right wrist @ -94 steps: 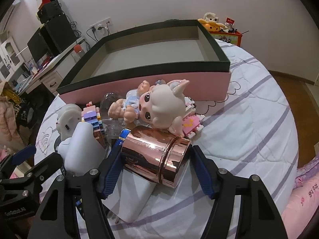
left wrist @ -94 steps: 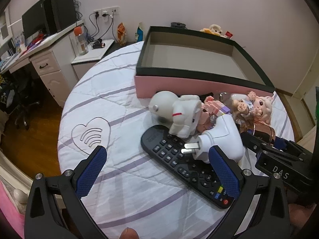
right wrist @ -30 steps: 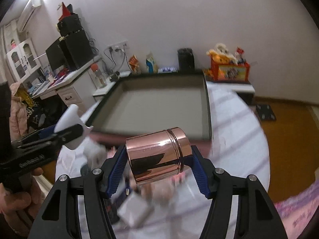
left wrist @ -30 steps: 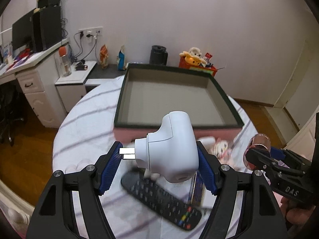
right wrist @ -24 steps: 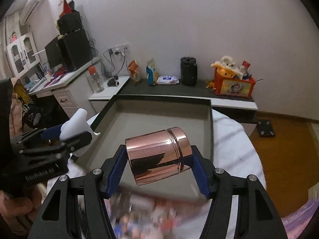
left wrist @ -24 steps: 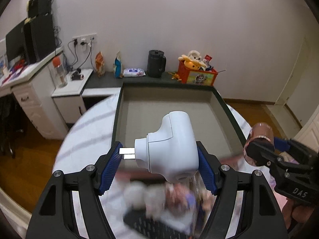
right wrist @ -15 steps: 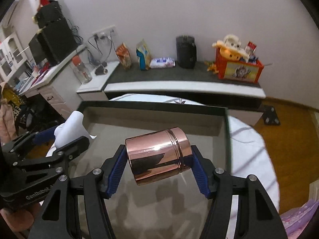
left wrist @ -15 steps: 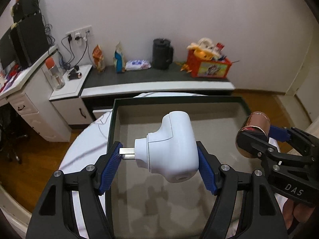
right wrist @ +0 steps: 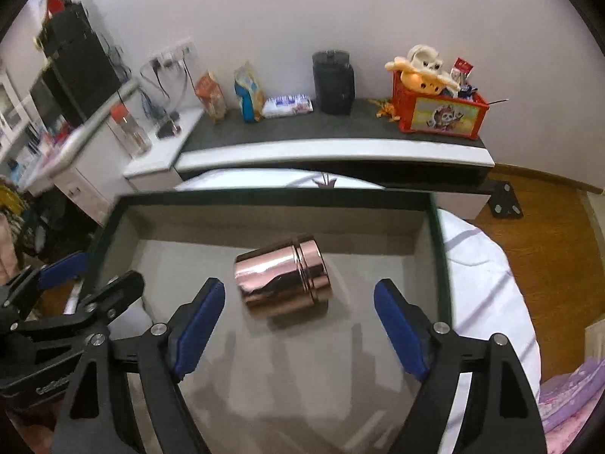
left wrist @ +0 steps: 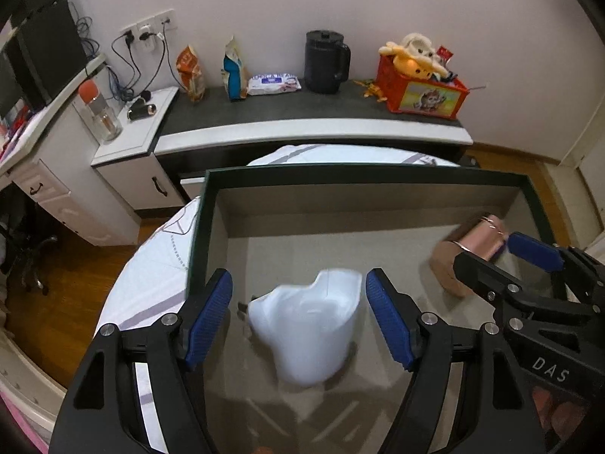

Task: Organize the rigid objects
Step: 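Carry the copper cup and white adapter into the pink box and release both, then withdraw both tools from the box back over the table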

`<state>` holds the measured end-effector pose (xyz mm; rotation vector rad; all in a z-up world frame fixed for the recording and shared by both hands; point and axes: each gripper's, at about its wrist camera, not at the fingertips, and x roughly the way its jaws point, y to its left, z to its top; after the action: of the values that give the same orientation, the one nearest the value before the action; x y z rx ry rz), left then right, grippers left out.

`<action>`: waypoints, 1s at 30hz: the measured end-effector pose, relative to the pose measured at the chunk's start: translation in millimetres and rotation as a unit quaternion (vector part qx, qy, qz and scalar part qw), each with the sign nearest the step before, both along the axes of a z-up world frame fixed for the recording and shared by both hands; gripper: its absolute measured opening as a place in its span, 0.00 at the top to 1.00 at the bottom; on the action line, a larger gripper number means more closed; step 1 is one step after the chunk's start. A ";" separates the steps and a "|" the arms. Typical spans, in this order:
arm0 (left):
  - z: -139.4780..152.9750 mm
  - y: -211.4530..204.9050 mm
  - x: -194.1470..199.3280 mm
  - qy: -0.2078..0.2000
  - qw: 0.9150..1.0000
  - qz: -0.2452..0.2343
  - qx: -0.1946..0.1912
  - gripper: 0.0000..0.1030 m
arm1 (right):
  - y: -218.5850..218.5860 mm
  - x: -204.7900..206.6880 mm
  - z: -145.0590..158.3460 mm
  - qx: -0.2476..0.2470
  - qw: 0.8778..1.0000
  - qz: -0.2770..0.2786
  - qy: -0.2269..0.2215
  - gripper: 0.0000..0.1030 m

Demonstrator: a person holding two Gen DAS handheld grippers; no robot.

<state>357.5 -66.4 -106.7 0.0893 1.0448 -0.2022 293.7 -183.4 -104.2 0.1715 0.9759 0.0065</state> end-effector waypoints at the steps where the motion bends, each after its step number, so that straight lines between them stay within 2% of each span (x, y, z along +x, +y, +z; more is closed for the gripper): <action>1: 6.4 1.7 -5.1 -0.010 1.000 0.003 0.001 0.20 | -2.0 -11.8 9.9 0.009 1.000 -0.001 -0.013 0.19; 3: 25.7 7.0 -21.8 -0.049 0.999 0.008 0.003 0.09 | -3.5 -29.6 25.2 0.027 0.999 0.003 -0.035 0.17; 7: 72.4 26.8 -71.6 -0.122 0.992 0.017 -0.029 0.01 | -3.8 -84.1 53.5 0.077 0.994 0.016 -0.074 0.09; 9: 94.5 41.5 -105.4 -0.155 0.986 0.031 -0.045 0.00 | -4.4 -117.2 63.2 0.117 0.988 0.024 -0.095 0.00; 13: 115.0 62.8 -160.1 -0.186 0.980 0.039 -0.064 0.00 | 2.6 -175.6 73.0 0.149 0.981 0.035 -0.118 0.00; 16: 117.0 74.2 -202.3 -0.192 0.978 0.035 -0.071 0.00 | 11.6 -207.5 72.9 0.131 0.983 0.031 -0.126 0.00; 21: 102.7 78.7 -251.1 -0.182 0.980 0.034 -0.076 0.00 | 26.2 -231.5 60.1 0.110 0.988 0.025 -0.108 0.00; 30: 72.0 87.1 -298.5 -0.148 0.982 0.058 -0.100 0.00 | 42.0 -260.2 58.2 0.104 0.987 0.032 -0.121 0.00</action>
<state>59.0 20.7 -34.8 -0.1204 0.7256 -0.1815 33.5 -141.3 -46.1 0.3247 0.7358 0.1844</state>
